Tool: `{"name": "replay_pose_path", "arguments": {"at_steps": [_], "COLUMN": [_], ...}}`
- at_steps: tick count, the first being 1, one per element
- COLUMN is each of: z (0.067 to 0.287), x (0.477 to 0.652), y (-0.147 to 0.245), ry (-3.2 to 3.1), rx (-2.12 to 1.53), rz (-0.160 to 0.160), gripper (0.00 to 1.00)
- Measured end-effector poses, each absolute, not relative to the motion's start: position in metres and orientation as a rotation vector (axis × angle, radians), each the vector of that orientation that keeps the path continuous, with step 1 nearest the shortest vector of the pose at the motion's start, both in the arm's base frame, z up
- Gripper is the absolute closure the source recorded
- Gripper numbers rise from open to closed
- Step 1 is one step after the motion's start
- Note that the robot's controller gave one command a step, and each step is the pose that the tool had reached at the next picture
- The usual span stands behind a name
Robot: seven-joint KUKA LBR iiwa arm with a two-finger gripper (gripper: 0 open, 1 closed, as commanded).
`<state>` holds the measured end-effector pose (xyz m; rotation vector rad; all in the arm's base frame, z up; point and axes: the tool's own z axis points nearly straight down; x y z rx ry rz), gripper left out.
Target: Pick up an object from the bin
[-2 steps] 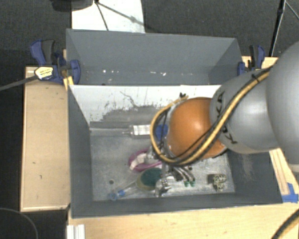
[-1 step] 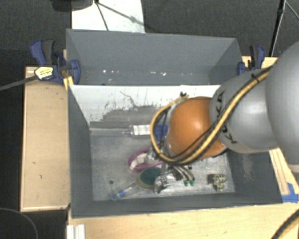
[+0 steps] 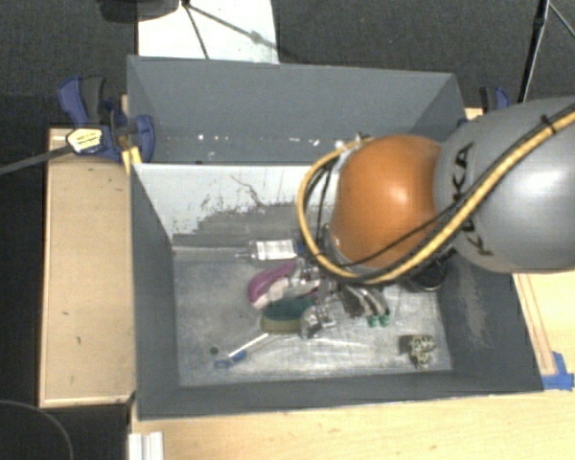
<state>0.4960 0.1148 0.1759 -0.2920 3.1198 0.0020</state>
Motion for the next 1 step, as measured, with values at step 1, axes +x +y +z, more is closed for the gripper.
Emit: {"name": "replay_pose_path", "arguments": {"at_steps": [1], "z": [0.2117], "x": [0.5059], "y": [0.1423], "ry": [3.125], "rx": [-0.278], "rz": [0.003], "gripper": [1.00]}}
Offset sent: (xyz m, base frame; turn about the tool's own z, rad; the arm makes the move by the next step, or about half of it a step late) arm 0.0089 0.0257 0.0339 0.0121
